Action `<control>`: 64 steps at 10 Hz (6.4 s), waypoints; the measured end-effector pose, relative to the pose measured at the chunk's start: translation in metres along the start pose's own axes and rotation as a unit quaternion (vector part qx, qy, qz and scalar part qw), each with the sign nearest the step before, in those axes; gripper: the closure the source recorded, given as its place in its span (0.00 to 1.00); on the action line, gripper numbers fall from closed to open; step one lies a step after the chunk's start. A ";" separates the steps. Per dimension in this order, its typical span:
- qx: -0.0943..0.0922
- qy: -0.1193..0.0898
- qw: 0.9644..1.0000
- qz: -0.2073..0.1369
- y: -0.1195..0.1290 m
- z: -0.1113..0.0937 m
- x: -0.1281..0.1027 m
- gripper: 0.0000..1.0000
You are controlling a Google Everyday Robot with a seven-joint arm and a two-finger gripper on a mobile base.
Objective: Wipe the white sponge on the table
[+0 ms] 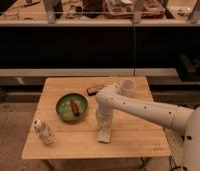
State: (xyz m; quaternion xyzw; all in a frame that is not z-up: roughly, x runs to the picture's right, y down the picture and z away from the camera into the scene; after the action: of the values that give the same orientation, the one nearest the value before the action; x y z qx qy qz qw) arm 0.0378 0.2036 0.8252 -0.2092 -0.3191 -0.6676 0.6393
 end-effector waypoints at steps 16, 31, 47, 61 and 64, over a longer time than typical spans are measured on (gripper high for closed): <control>0.063 0.048 0.997 -0.012 -0.027 -0.024 0.076 0.82; 0.048 0.072 0.995 0.051 0.072 -0.030 -0.012 0.82; 0.064 0.035 0.982 -0.174 -0.111 0.000 -0.009 0.82; 0.018 0.081 0.996 0.025 0.058 -0.030 0.059 0.82; 0.019 0.074 0.997 -0.015 0.007 -0.026 0.082 0.82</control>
State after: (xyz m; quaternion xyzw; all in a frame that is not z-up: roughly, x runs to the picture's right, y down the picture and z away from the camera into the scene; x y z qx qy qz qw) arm 0.0402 0.1271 0.8641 -0.1419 -0.2868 -0.6848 0.6547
